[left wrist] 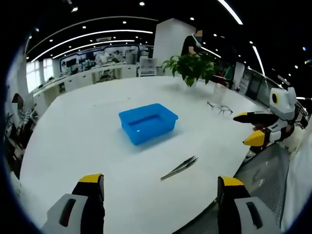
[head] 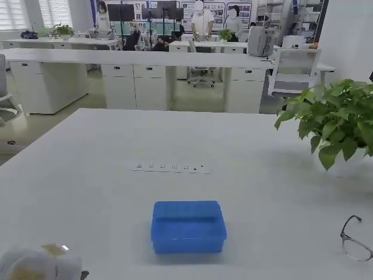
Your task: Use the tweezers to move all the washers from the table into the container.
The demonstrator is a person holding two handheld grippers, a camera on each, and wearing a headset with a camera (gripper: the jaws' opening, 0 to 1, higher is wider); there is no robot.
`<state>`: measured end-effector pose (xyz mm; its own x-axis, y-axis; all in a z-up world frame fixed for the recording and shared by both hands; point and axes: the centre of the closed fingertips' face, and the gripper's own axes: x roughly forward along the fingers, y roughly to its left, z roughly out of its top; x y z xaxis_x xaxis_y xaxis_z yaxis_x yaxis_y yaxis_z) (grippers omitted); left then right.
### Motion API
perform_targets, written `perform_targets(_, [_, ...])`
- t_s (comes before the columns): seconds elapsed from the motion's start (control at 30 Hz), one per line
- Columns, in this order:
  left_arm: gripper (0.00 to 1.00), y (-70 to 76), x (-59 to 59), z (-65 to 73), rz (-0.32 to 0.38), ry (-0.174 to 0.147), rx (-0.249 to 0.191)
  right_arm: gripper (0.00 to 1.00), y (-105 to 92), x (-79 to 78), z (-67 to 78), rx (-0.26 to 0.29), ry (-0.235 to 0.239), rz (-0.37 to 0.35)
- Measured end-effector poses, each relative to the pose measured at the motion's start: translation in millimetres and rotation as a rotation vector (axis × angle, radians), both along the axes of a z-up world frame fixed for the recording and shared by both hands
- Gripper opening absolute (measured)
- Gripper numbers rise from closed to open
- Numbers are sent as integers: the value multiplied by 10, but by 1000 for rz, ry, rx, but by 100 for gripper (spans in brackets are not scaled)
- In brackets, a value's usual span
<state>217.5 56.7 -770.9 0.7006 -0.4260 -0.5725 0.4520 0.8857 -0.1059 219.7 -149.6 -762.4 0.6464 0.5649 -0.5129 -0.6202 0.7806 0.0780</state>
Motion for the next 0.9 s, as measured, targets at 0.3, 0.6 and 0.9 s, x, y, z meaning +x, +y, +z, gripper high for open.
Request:
perform_targets(0.3, [99,198,20,218,160,-147,-61,82,-48,49,31,-26,-43,-34])
perform_targets(0.6, [99,365,36,300,238,-231,-29,92,-77,102,116,-14,-92,-67])
perform_targets(0.9, [99,344,19,247,220,-232,25,95,-61,119,136,-29,-115,-62])
